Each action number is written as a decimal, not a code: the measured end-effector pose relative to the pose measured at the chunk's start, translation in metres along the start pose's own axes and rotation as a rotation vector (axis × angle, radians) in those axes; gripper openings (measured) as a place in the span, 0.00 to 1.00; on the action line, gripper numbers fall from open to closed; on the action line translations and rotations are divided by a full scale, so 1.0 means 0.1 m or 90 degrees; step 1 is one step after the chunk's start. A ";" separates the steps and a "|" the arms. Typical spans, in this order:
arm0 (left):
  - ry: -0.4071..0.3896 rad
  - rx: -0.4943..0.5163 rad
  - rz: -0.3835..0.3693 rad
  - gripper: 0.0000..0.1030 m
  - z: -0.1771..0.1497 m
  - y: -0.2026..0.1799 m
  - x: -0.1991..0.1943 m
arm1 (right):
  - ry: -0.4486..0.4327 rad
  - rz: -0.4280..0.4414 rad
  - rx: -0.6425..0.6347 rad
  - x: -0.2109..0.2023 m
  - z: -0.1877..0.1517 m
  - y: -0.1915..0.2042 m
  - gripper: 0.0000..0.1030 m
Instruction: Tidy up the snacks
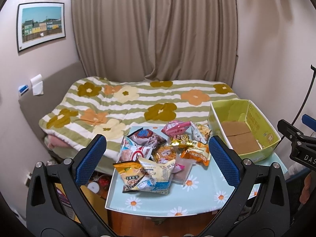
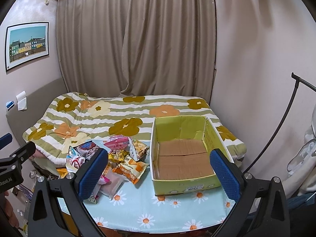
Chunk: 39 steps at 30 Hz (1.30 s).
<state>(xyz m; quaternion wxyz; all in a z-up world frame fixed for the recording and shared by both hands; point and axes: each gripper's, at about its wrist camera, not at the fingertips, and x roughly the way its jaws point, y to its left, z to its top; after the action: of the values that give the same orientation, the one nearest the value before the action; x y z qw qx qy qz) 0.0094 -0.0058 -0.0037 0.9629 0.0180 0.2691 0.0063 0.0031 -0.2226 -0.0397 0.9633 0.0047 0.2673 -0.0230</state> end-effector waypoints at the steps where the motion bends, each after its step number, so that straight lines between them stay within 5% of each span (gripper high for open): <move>1: 0.000 0.000 0.001 1.00 0.00 0.00 0.00 | -0.001 -0.001 0.001 -0.01 0.00 0.00 0.99; 39: 0.009 -0.002 0.001 1.00 -0.04 -0.04 0.11 | 0.004 0.002 0.006 0.04 0.00 -0.04 0.99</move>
<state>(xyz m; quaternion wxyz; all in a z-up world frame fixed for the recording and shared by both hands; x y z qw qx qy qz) 0.0165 -0.0090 -0.0127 0.9611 0.0169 0.2756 0.0073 0.0060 -0.2264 -0.0417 0.9626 0.0096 0.2699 -0.0228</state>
